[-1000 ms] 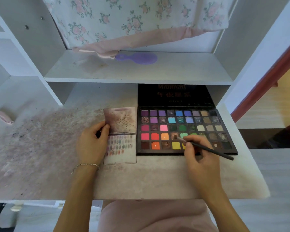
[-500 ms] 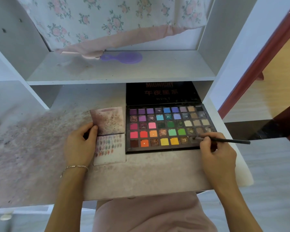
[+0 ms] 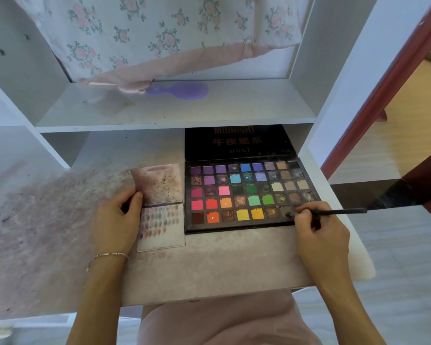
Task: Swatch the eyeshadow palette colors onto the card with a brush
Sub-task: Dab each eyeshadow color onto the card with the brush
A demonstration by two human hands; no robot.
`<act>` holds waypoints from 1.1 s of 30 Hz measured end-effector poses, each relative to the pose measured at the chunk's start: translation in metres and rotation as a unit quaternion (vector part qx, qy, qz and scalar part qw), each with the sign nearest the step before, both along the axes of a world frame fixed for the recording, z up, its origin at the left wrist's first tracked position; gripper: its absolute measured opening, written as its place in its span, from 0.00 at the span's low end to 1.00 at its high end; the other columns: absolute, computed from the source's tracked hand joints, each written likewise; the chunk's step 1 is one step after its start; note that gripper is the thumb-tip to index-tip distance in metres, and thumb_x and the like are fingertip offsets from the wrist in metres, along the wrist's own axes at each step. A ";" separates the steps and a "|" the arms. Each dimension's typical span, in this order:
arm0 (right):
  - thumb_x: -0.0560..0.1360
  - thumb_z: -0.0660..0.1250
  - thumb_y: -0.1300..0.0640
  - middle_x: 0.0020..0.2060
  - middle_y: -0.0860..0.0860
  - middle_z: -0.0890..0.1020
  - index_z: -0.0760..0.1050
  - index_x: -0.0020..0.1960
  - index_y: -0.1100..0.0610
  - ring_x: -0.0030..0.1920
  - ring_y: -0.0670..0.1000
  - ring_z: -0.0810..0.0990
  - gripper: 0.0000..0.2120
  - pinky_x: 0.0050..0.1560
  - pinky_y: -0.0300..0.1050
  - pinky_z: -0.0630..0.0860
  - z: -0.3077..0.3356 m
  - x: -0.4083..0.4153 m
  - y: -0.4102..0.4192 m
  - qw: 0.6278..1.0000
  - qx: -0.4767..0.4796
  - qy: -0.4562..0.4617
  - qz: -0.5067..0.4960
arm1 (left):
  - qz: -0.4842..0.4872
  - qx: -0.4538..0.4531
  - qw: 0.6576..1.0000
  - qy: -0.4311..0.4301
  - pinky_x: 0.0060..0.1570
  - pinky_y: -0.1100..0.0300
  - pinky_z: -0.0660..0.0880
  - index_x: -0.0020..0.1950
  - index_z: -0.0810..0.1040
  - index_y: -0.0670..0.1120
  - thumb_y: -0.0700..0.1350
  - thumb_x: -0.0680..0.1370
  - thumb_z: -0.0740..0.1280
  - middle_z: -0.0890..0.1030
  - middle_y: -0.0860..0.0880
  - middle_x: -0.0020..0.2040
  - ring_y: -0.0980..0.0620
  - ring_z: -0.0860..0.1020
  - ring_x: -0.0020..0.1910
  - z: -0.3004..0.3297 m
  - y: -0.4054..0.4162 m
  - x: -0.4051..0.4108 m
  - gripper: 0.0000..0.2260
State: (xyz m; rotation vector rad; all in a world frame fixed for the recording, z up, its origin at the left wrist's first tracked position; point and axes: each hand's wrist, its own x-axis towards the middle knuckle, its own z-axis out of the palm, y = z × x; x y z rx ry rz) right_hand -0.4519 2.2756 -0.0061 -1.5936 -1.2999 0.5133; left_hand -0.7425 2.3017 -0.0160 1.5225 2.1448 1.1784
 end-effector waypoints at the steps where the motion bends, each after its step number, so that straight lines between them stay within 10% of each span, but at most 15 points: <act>1: 0.74 0.61 0.65 0.36 0.41 0.77 0.71 0.39 0.47 0.39 0.37 0.76 0.13 0.33 0.27 0.68 0.000 -0.001 0.000 1.000 0.004 0.004 -0.001 | 0.001 0.001 1.000 0.002 0.34 0.65 0.65 0.56 0.79 0.46 0.43 0.77 0.62 0.83 0.45 0.47 0.53 0.74 0.40 0.000 0.000 0.000 0.10; 33: 0.73 0.65 0.60 0.35 0.41 0.76 0.69 0.39 0.40 0.40 0.42 0.75 0.14 0.40 0.35 0.73 0.002 -0.118 0.012 0.948 -0.021 -0.013 0.317 | 0.014 0.013 1.000 -0.011 0.33 0.69 0.65 0.52 0.81 0.47 0.41 0.76 0.64 0.78 0.56 0.40 0.58 0.73 0.37 0.004 0.000 0.001 0.09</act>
